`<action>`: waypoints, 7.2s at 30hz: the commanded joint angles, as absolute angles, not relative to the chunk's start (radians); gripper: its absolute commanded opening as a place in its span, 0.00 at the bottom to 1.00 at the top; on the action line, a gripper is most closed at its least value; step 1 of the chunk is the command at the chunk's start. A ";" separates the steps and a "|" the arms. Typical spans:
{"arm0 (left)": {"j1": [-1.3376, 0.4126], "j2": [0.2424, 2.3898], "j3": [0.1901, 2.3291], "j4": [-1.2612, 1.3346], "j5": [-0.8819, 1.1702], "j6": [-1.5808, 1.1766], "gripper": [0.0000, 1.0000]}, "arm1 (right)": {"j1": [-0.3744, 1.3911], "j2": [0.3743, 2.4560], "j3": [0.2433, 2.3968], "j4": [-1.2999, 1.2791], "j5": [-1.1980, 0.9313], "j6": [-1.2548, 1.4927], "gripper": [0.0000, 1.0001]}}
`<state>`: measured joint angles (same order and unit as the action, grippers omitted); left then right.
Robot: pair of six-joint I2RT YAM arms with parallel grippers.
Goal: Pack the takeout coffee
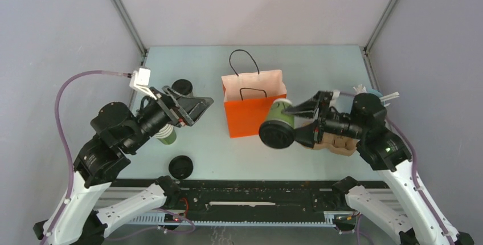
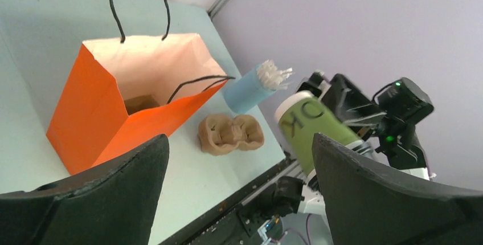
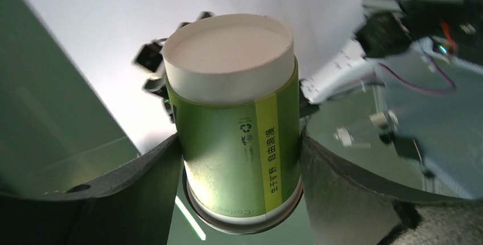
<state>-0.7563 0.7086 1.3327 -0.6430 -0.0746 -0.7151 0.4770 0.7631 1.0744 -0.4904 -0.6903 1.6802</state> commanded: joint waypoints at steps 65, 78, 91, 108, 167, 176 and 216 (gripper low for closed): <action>-1.228 1.106 1.095 -1.000 -0.385 -0.791 1.00 | 0.891 1.445 0.591 0.381 -0.558 2.254 0.83; -1.228 1.044 1.124 -1.071 -0.379 -0.848 1.00 | 0.891 1.434 0.571 0.382 -0.559 2.255 0.83; -1.164 1.052 1.094 -1.039 -0.297 -0.839 1.00 | 0.894 1.434 0.570 0.419 -0.561 2.283 0.82; -1.114 1.014 1.027 -1.004 -0.292 -0.840 1.00 | 0.893 1.421 0.567 0.413 -0.562 2.285 0.82; -1.204 1.729 1.569 -1.439 -0.283 -0.596 0.79 | 0.459 0.762 1.253 -1.074 0.086 0.806 1.00; -1.214 1.727 1.523 -1.439 -0.287 -0.647 0.84 | 0.438 0.726 1.218 -1.049 0.051 0.727 1.00; -1.181 1.624 1.503 -1.424 -0.343 -0.683 1.00 | 0.447 0.725 1.164 -1.018 0.030 0.677 1.00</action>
<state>-1.2015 1.7237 1.4467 -1.4342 -0.3073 -0.6571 0.4446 0.7155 1.1694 -1.0542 0.0353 0.7151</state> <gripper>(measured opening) 0.996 0.993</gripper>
